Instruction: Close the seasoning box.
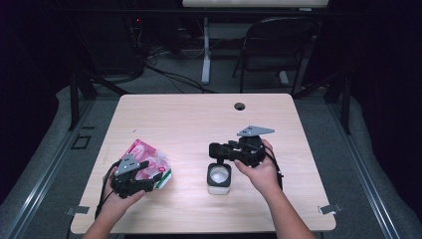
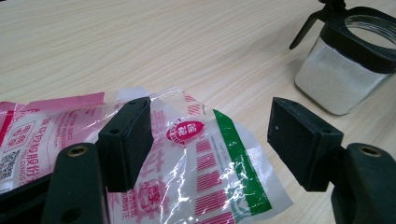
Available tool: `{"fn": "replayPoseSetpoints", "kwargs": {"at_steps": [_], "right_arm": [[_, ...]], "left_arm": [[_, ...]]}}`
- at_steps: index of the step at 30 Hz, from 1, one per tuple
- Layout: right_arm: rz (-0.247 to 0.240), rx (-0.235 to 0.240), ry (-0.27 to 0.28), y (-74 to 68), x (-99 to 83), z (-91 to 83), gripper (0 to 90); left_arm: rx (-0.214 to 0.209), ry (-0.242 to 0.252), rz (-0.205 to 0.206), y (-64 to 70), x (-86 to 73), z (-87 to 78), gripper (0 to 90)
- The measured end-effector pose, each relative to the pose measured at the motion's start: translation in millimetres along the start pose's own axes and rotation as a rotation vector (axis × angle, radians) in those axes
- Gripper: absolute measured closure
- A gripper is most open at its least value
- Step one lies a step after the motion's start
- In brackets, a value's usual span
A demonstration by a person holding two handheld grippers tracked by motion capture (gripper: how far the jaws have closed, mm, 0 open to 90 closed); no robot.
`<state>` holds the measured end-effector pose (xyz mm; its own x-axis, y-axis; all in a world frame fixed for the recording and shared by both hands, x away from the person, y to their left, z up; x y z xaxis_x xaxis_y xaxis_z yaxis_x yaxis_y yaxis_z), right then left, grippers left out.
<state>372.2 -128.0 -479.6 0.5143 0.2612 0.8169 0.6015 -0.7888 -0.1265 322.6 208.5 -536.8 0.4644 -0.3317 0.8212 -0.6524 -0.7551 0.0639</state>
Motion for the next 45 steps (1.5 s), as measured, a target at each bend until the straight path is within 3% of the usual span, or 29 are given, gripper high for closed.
{"fn": "replayPoseSetpoints", "kwargs": {"at_steps": [28, 45], "right_arm": [[-0.041, 0.039, 0.038, -24.1, -25.1, -18.7, 60.7], [-0.096, 0.05, 0.044, -39.7, -51.4, -18.2, 59.2]], "left_arm": [[0.005, -0.005, 0.002, 0.4, -0.4, 0.6, 30.7], [0.006, -0.005, 0.002, 0.5, -0.6, 0.8, 30.7]]}}
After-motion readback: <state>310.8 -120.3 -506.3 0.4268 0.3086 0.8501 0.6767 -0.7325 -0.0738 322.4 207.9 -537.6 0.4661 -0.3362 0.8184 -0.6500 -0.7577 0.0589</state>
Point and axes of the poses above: each handheld gripper's, and its own axes: z roughly forward along the jaws, x roughly out of its top, y roughly to its right, the point moved 3 cm from there along z, roughly forward along the jaws, and after that the axes turned 1 degree about -x, right-handed, at the moved point
